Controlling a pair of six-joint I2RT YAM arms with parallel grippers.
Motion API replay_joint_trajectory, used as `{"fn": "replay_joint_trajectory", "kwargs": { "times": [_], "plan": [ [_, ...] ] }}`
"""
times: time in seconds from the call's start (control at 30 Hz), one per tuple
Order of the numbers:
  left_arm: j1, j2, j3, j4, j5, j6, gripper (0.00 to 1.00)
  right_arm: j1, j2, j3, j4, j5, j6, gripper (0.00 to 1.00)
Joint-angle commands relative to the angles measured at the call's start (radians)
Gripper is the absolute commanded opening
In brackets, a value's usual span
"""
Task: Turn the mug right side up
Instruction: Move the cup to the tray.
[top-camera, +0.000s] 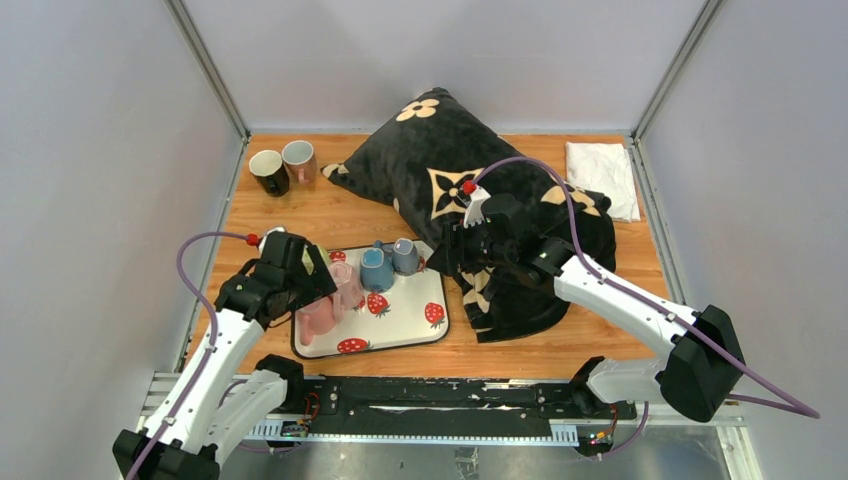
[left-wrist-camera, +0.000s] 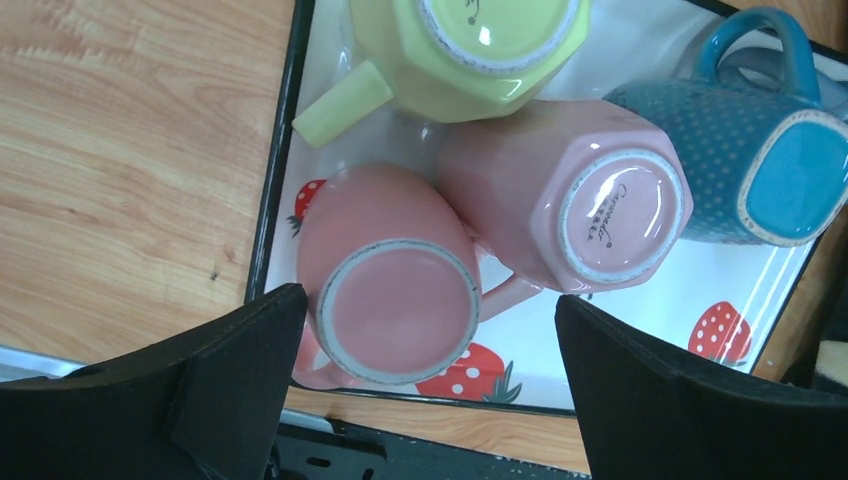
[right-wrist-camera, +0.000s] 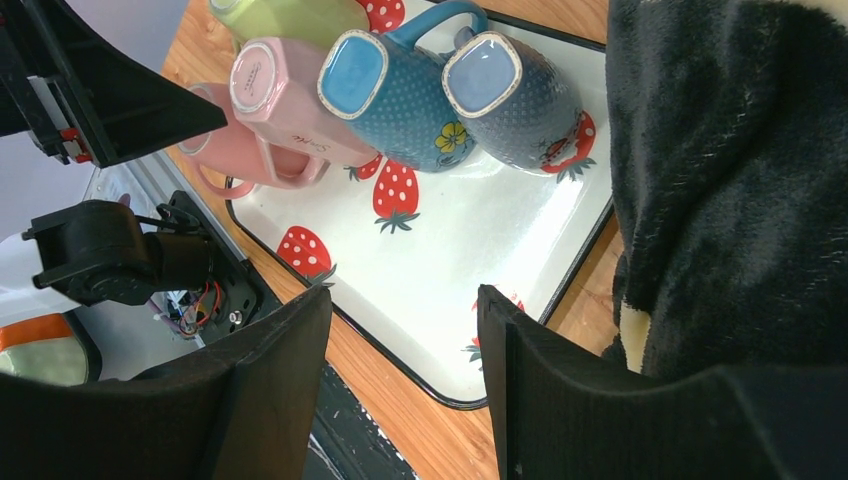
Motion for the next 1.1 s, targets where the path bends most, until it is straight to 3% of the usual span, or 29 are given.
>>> {"fn": "replay_joint_trajectory", "kwargs": {
  "times": [0.0, 0.47, 1.07],
  "plan": [
    [-0.007, 0.004, -0.036, 0.096, 0.123, 0.033, 1.00, 0.013, -0.014, -0.006, 0.016, -0.021, 0.011, 0.60],
    [-0.032, 0.034, -0.040, 0.154, 0.228, 0.090, 1.00, 0.013, -0.003, 0.000, 0.018, -0.026, 0.004, 0.60],
    [-0.300, 0.155, 0.000, 0.263, 0.227, 0.054, 1.00, 0.014, -0.032, -0.018, 0.006, -0.017, 0.010, 0.60]
  ]
}}
